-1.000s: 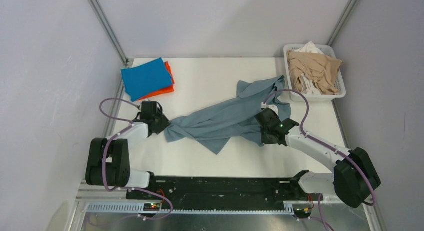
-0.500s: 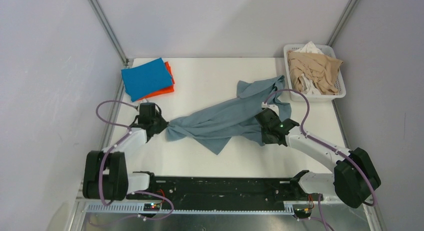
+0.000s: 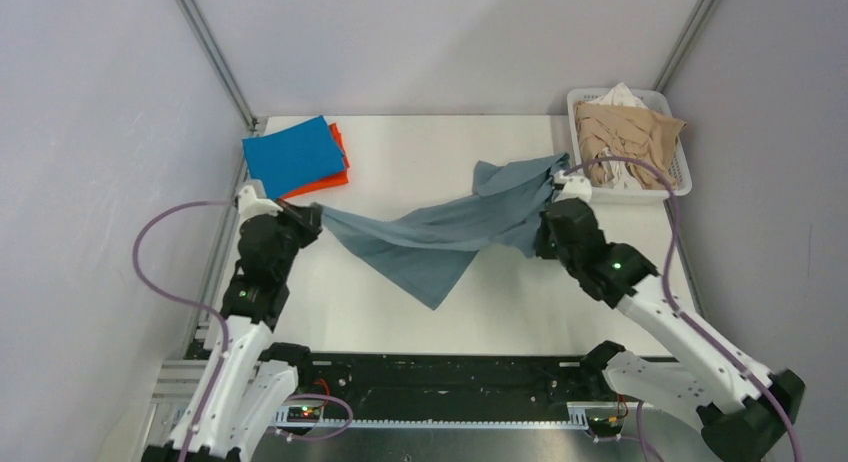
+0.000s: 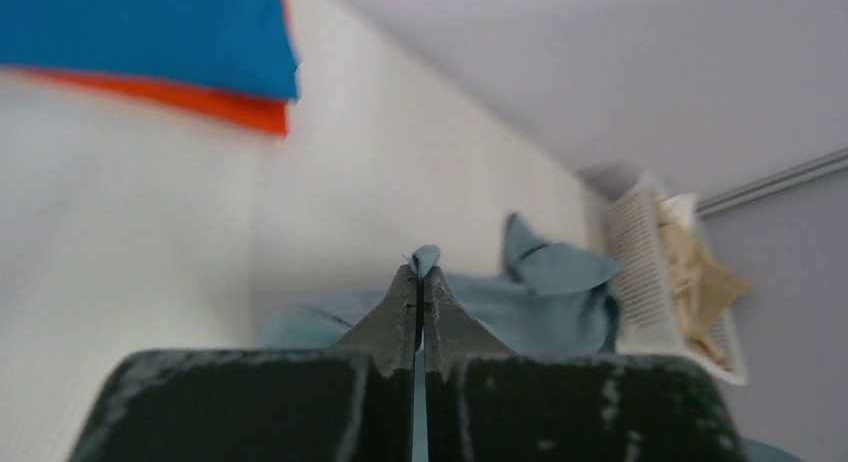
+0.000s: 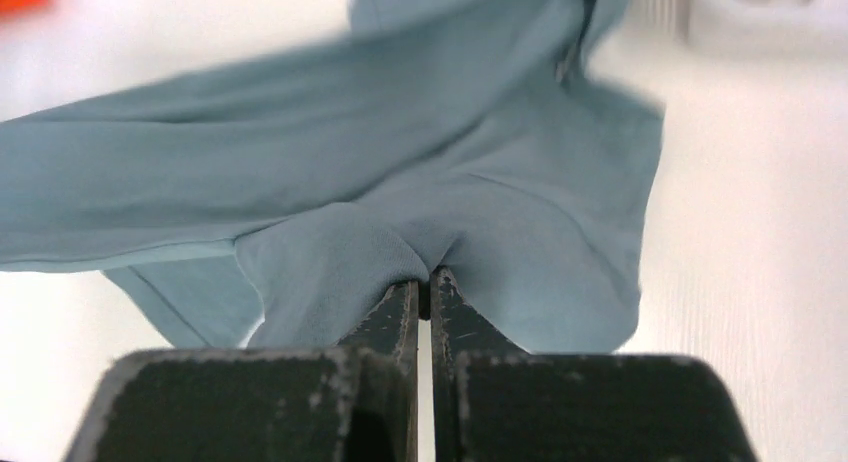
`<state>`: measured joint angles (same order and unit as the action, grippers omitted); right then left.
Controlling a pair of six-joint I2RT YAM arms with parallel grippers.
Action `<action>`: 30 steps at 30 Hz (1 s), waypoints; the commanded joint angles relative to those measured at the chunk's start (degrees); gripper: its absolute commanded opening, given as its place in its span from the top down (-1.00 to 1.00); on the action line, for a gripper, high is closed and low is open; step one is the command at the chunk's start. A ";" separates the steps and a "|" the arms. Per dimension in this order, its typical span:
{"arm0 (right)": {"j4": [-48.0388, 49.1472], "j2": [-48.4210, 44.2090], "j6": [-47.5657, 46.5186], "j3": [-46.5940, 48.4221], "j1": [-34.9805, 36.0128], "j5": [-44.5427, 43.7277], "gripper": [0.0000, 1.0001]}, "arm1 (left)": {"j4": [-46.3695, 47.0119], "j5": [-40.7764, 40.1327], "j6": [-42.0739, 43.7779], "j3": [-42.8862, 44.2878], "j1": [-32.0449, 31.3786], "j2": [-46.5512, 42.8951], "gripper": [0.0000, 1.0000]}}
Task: Fold and stack the t-shirts
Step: Flatten out the tshirt
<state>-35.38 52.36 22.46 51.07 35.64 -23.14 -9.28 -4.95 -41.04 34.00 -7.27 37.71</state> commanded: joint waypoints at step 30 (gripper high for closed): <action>-0.81 -3.83 -27.32 60.43 0.94 27.20 1.00 | -11.73 0.13 12.43 54.25 -0.21 -7.20 1.00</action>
<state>-37.04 44.86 -2.17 110.78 37.01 6.98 -19.79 -2.79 -31.44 87.79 -7.51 25.23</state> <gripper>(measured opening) 0.023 0.011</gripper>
